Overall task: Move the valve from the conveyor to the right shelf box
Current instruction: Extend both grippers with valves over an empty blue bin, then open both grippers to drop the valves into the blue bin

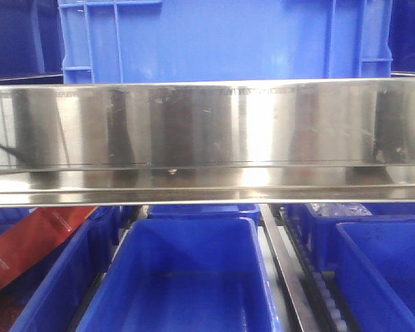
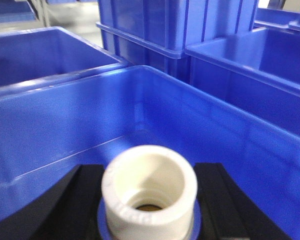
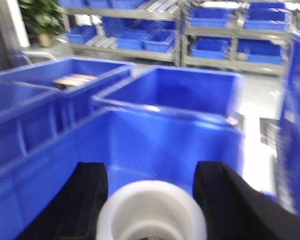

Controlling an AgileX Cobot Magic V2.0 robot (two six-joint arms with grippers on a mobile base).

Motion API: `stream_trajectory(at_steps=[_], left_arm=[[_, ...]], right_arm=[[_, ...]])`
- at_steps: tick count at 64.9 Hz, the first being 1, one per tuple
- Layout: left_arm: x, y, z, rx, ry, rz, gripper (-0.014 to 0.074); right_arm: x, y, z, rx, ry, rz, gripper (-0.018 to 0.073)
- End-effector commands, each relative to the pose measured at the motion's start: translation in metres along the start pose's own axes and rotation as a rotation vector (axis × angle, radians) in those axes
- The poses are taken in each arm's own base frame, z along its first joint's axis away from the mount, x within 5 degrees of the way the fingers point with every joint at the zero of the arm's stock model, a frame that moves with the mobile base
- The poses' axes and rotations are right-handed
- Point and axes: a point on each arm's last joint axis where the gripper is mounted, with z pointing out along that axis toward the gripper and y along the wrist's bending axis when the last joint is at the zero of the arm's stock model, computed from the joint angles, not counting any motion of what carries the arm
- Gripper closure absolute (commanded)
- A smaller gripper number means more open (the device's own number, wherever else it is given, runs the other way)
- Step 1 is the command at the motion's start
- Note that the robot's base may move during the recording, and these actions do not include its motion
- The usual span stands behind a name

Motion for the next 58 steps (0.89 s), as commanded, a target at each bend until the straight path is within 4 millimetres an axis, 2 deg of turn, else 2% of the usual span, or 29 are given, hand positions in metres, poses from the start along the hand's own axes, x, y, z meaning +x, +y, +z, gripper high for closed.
stream_trajectory(at_steps=[1,10,26,32,36,41,47,55,58], left_arm=[[-0.007,0.001,0.017,0.001,-0.056,-0.032,0.0707],[0.004,0.006,0.042,-0.001,-0.016,-0.039,0.0707],[0.023,0.010,0.065,0.001,0.053,-0.045,0.0701],[0.027,0.010,0.069,0.001,0.068,-0.044,0.0626],[0.029,0.010,0.069,0.006,0.084,-0.045,0.0486],[0.029,0.010,0.069,0.006,0.083,-0.045,0.0330],[0.029,0.010,0.069,0.006,0.083,-0.045,0.0230],[0.029,0.010,0.069,0.006,0.083,-0.045,0.0202],[0.029,0.010,0.069,0.006,0.083,-0.045,0.0205]], right_arm=[[-0.002,0.002,0.017,-0.005,-0.078,-0.006,0.0721],[0.022,0.000,0.047,0.000,-0.001,-0.005,0.0721],[0.045,-0.003,0.074,0.006,0.061,-0.003,0.0721],[0.050,-0.003,0.078,0.007,0.077,-0.002,0.0721],[0.051,-0.003,0.079,0.007,0.083,-0.002,0.0715],[0.051,-0.003,0.079,0.006,0.088,-0.002,0.0631],[0.052,-0.003,0.079,0.006,0.090,-0.002,0.0468],[0.052,-0.003,0.079,0.006,0.090,-0.002,0.0234],[0.052,-0.003,0.079,0.006,0.092,-0.002,0.0183]])
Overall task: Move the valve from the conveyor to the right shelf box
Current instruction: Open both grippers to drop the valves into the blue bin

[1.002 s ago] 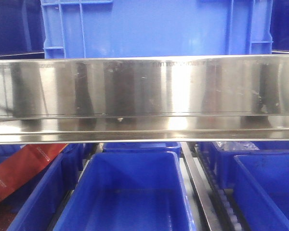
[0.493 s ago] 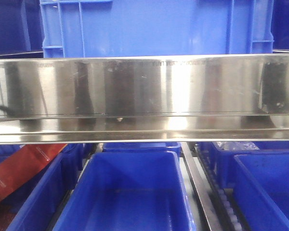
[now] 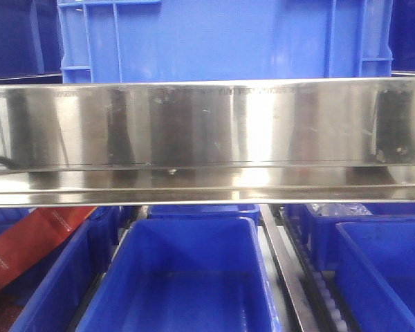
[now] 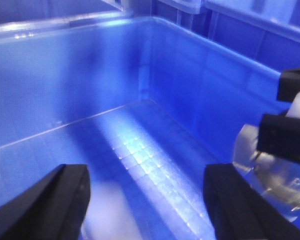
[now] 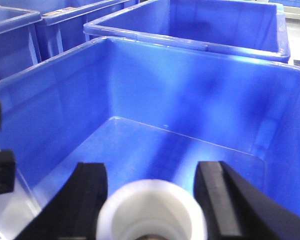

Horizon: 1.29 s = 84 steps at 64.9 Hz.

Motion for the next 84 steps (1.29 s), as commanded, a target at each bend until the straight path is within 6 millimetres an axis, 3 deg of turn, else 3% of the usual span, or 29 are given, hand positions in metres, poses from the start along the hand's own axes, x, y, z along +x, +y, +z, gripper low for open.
stream_trajectory(at_steps=[1,11,18,26,30,36,41,50,61,75,84], left_arm=[[-0.009,-0.003,-0.006,0.004,-0.044,-0.005,0.0205],[-0.009,-0.003,-0.006,0.004,-0.044,-0.005,0.0205],[-0.009,-0.003,-0.006,0.004,-0.044,-0.005,0.0205],[-0.009,-0.003,-0.006,0.005,-0.042,-0.005,0.0262],[-0.009,-0.003,-0.006,0.005,-0.042,-0.005,0.0362],[-0.010,-0.003,-0.006,0.001,-0.053,-0.006,0.0558],[-0.011,-0.003,-0.006,-0.003,-0.065,-0.006,0.0708],[-0.014,-0.005,-0.016,0.019,-0.045,-0.019,0.0707],[-0.021,-0.014,-0.051,0.040,-0.005,0.030,0.0707],[-0.016,-0.019,-0.086,0.027,-0.021,0.051,0.0707],[-0.006,-0.021,-0.106,0.018,-0.039,0.047,0.0707]], right_arm=[[-0.015,0.001,-0.008,0.000,-0.087,-0.005,0.0162],[-0.015,0.001,-0.008,0.000,-0.085,-0.005,0.0140],[-0.014,0.001,-0.008,0.000,-0.080,-0.005,0.0211],[-0.012,0.001,-0.008,-0.001,-0.059,-0.005,0.0437],[-0.011,0.001,-0.008,-0.001,-0.049,-0.005,0.0582],[-0.012,0.001,-0.008,-0.001,-0.053,-0.005,0.0727],[-0.014,-0.001,-0.008,0.004,-0.080,-0.004,0.0727],[-0.019,-0.005,-0.020,0.013,-0.064,-0.002,0.0727],[-0.021,-0.015,-0.049,0.038,0.028,0.008,0.0727],[-0.028,-0.023,-0.098,0.077,-0.105,0.013,0.0727],[-0.018,-0.019,-0.131,0.075,-0.108,0.012,0.0727]])
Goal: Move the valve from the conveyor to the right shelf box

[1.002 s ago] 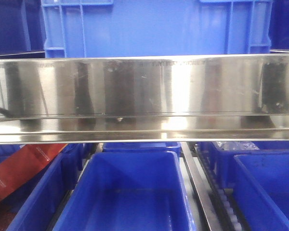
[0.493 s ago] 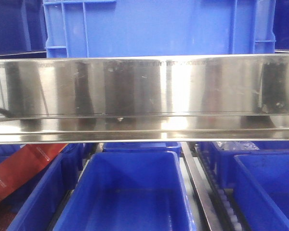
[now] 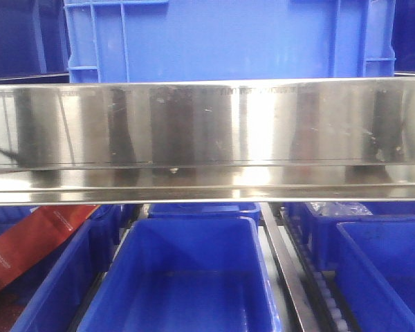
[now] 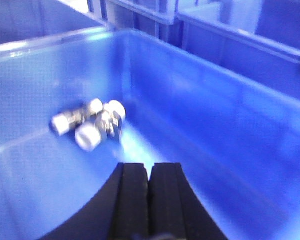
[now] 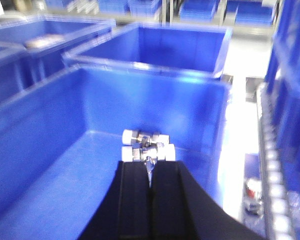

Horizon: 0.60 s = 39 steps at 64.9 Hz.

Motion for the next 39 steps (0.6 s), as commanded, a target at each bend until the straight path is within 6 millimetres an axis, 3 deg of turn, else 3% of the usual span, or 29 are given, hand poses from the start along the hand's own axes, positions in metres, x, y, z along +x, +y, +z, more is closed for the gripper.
stream_trajectory(at_steps=[1,21,39], left_arm=[[0.001,-0.003,-0.017,-0.009,-0.043,-0.001,0.0707],[0.047,-0.006,-0.062,-0.077,-0.165,-0.049,0.0707],[0.126,-0.012,-0.111,-0.122,-0.206,-0.084,0.0707]], right_arm=[[0.001,0.000,-0.024,0.004,-0.036,-0.008,0.0727],[0.046,-0.001,-0.088,0.006,-0.052,-0.012,0.0727],[0.128,-0.004,-0.127,0.010,0.031,-0.009,0.0727]])
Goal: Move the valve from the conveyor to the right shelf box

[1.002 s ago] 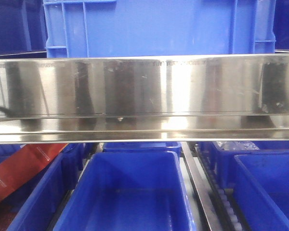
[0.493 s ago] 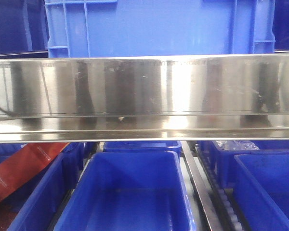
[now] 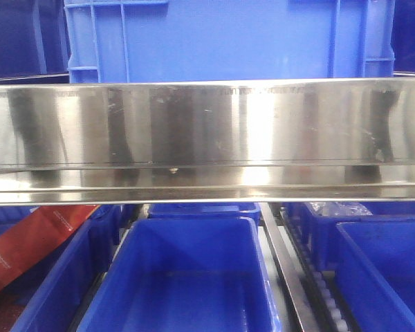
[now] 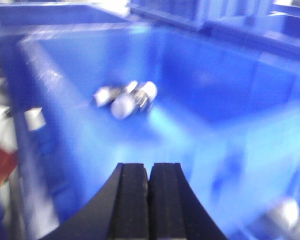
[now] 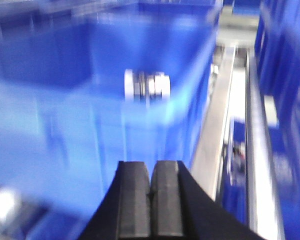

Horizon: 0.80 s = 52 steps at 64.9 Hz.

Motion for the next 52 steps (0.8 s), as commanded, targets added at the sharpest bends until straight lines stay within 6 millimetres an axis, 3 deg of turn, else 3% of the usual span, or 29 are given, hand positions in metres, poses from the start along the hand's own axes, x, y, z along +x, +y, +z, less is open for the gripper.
stream_trajectory(at_steps=[1,10,19,34,52], left_arm=[[0.015,0.001,-0.023,-0.011,-0.055,-0.022,0.0707],[0.046,0.001,-0.050,-0.011,-0.066,-0.021,0.0707],[0.061,0.000,-0.068,-0.009,-0.101,-0.015,0.0707],[0.061,-0.001,-0.088,-0.005,-0.184,-0.009,0.0707],[0.059,0.000,-0.089,-0.012,-0.207,-0.010,0.0707]], right_arm=[[0.022,-0.002,-0.014,0.007,-0.012,-0.011,0.0727],[0.044,-0.002,-0.029,0.005,-0.029,-0.012,0.0727],[0.048,-0.002,-0.040,0.001,-0.033,-0.013,0.0727],[0.048,-0.002,-0.045,0.000,-0.052,-0.014,0.0727],[0.048,-0.002,-0.045,0.000,-0.052,-0.014,0.0727]])
